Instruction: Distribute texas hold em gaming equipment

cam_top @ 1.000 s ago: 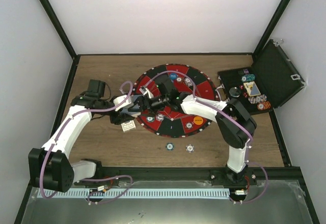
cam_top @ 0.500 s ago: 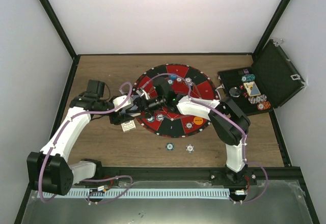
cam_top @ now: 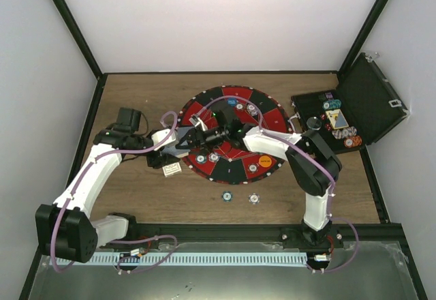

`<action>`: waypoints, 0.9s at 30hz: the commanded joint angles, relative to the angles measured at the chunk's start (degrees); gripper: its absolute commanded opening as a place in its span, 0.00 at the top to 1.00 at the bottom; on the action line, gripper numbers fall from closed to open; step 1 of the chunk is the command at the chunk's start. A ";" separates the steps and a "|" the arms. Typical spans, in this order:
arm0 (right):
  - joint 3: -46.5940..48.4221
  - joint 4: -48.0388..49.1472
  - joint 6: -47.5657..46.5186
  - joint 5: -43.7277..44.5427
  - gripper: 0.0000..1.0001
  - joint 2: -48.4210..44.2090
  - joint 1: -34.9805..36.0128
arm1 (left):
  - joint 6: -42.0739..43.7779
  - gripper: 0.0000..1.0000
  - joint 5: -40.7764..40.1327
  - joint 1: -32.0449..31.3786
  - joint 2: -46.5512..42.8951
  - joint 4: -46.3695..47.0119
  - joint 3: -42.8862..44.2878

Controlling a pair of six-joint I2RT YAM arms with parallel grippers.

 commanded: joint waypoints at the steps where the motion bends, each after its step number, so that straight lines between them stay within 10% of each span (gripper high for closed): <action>1: -0.92 -6.52 -3.38 1.58 0.40 -1.88 -2.03 | 1.66 0.95 2.99 0.20 -1.92 0.23 0.70; 14: -1.15 -12.07 -7.38 2.44 0.47 -4.02 -3.98 | 2.13 0.95 2.31 0.20 -2.45 -0.21 0.73; 27: -0.73 -11.26 -5.35 1.98 0.76 -9.31 -4.37 | 2.10 0.95 1.19 0.20 -1.98 0.66 -0.15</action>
